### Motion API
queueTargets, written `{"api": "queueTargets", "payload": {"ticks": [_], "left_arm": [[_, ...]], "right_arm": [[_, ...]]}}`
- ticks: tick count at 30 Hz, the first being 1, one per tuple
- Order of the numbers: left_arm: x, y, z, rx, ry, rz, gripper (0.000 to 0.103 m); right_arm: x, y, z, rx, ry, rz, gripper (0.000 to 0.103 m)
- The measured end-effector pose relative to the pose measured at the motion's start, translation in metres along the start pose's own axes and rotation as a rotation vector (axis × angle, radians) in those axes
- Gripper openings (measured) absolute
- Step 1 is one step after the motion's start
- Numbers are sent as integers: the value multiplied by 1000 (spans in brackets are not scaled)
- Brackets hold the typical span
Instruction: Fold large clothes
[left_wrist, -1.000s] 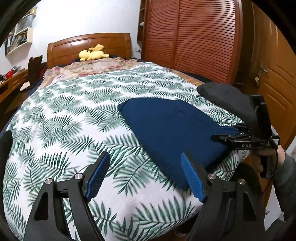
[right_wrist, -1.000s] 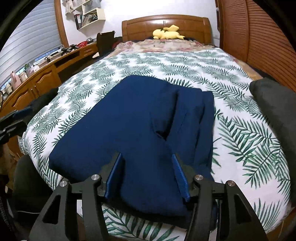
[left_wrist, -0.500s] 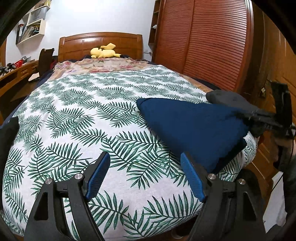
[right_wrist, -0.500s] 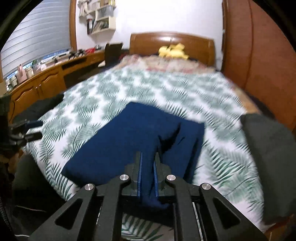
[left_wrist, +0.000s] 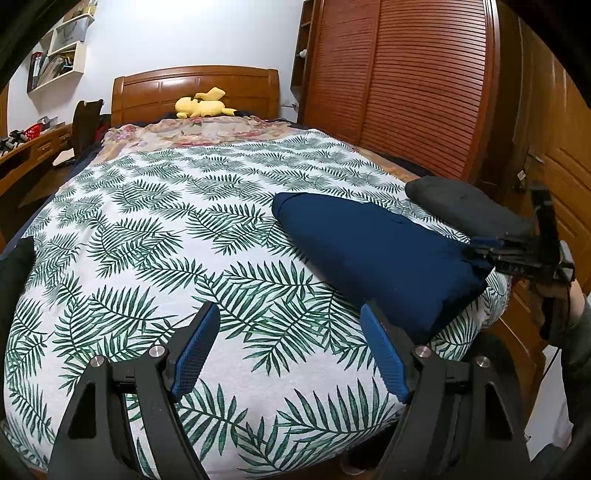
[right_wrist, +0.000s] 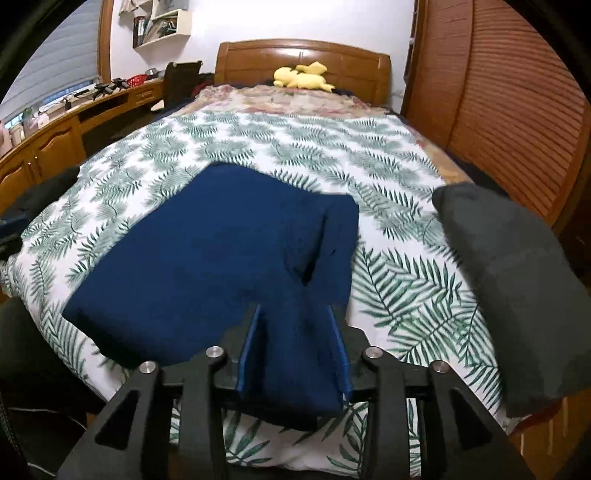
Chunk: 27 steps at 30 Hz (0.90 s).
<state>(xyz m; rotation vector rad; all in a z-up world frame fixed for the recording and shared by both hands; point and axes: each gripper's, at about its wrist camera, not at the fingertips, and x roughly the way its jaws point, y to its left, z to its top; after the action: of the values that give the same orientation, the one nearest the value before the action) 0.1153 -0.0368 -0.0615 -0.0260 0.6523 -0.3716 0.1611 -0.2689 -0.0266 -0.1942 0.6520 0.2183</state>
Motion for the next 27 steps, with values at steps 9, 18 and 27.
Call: {"api": "queueTargets", "payload": {"ticks": [9, 18, 27], "left_arm": [[4, -3, -4, 4, 12, -2, 79], [4, 1, -7, -4, 17, 15, 79], [7, 7, -13, -22, 28, 25, 79]], "right_arm": [[-5, 57, 9, -89, -62, 125, 38], [27, 96, 15, -169, -37, 211, 38], [66, 86, -12, -126, 41, 259, 38]]}}
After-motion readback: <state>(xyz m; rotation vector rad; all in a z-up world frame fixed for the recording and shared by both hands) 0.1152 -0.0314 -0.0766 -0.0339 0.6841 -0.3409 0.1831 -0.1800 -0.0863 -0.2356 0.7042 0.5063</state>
